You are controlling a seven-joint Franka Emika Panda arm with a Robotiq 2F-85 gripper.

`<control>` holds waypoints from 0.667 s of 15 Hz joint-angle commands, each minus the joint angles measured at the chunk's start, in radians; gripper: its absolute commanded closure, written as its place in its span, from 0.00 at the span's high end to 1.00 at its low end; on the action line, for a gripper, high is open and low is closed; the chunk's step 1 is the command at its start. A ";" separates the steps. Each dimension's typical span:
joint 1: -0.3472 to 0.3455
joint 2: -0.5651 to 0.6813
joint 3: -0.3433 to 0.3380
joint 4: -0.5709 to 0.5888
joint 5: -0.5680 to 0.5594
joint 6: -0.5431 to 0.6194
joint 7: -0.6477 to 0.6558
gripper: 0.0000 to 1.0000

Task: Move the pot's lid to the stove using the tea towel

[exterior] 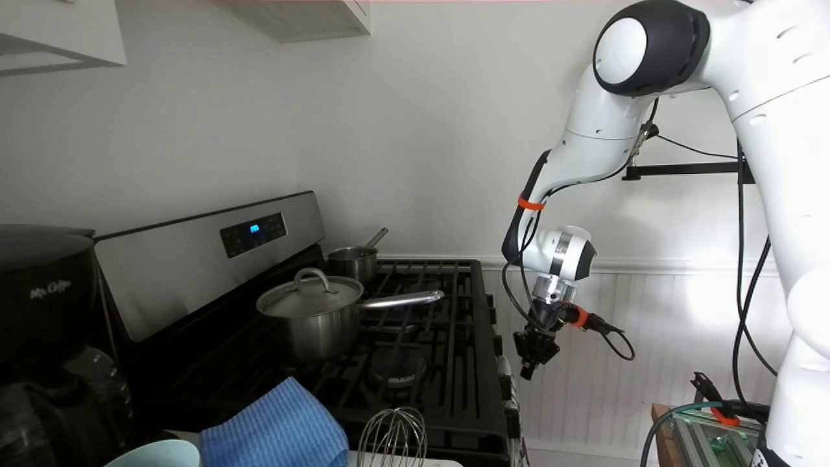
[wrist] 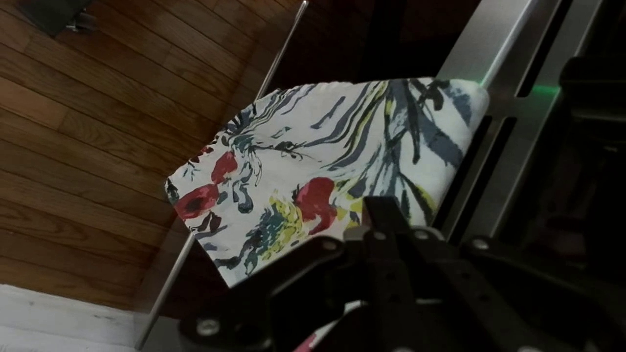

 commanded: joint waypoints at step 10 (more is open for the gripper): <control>0.004 -0.044 -0.016 -0.013 -0.100 -0.060 0.019 0.00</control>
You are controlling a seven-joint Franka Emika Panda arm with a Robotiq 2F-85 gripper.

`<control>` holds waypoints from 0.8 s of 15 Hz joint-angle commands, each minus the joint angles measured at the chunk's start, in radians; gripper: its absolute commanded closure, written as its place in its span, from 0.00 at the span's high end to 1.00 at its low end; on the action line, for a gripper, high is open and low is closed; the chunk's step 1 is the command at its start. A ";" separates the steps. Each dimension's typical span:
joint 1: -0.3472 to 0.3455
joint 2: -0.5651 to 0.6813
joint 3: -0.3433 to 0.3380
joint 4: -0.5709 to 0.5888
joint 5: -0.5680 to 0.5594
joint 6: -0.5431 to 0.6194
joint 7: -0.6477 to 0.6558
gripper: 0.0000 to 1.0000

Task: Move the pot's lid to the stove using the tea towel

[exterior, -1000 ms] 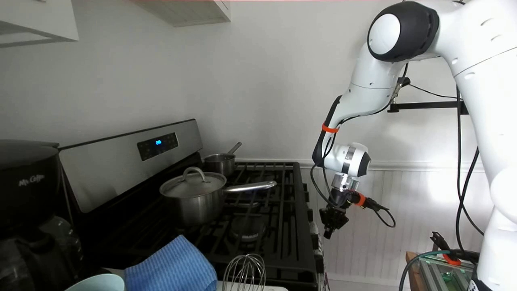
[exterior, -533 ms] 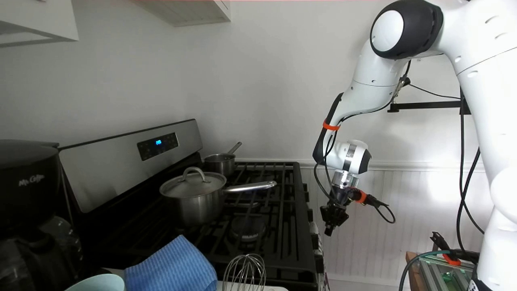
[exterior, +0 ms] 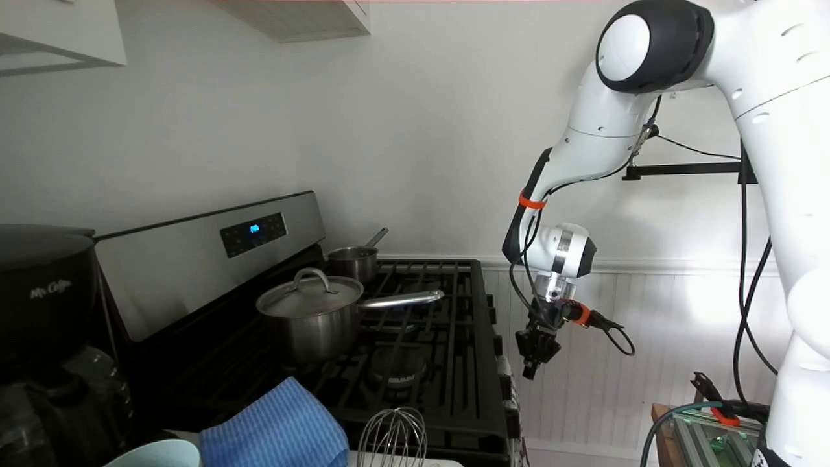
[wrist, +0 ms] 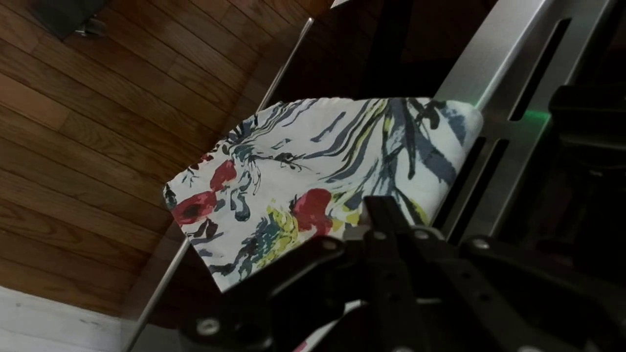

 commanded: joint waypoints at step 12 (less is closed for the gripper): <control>0.016 -0.008 0.032 -0.009 0.062 -0.005 0.016 0.87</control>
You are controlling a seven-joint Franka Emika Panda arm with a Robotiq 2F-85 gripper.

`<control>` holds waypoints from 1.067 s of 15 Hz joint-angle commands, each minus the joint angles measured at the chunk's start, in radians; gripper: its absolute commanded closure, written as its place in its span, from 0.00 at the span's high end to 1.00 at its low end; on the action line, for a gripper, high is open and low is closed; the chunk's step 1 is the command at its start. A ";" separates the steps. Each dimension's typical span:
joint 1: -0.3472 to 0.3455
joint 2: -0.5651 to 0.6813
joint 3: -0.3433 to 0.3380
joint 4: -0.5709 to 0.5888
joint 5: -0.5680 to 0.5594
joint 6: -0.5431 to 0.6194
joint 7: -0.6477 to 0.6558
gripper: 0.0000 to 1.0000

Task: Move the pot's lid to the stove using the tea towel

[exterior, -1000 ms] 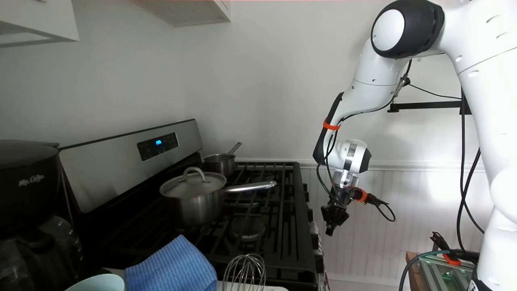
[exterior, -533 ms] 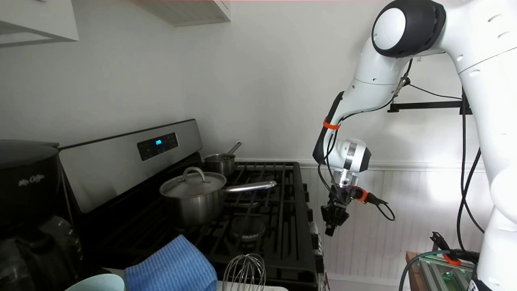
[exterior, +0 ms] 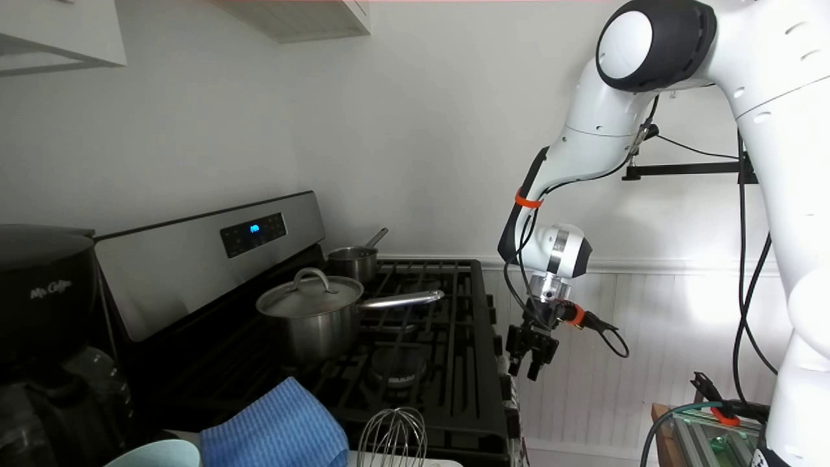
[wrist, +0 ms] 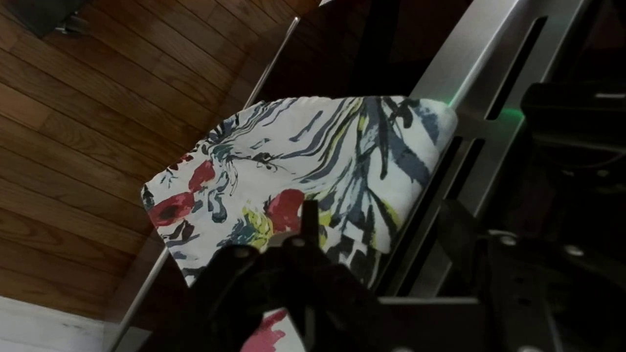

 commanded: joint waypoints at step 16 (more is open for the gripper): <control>0.015 0.068 0.024 0.018 0.109 0.011 -0.012 0.47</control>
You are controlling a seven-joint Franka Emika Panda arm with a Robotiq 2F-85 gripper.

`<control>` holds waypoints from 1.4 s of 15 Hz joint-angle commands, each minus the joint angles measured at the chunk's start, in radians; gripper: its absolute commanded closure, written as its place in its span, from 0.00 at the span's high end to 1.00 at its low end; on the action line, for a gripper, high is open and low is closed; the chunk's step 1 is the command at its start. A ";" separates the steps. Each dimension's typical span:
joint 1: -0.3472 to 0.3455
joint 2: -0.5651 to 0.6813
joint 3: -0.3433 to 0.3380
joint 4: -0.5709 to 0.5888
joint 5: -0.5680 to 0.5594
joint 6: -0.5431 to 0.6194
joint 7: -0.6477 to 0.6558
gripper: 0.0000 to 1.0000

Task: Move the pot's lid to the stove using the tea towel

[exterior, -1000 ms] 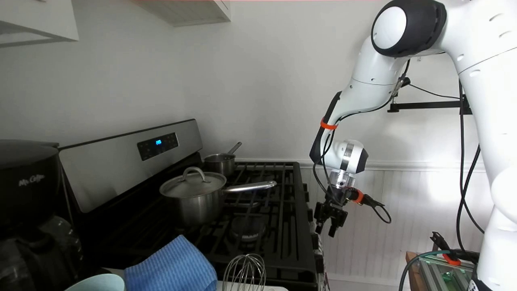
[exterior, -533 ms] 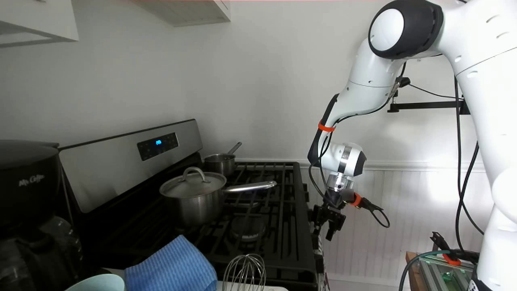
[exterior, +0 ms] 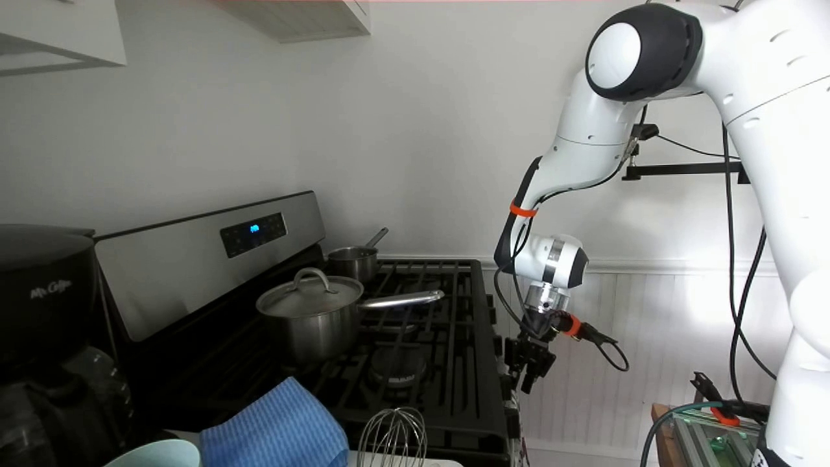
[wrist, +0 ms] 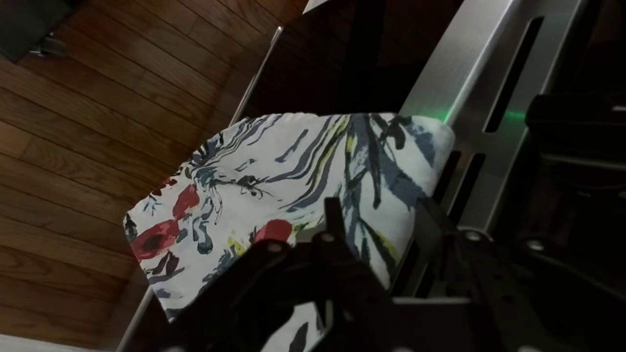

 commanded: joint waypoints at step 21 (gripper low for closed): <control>0.005 0.044 -0.009 0.047 0.100 -0.024 -0.055 0.00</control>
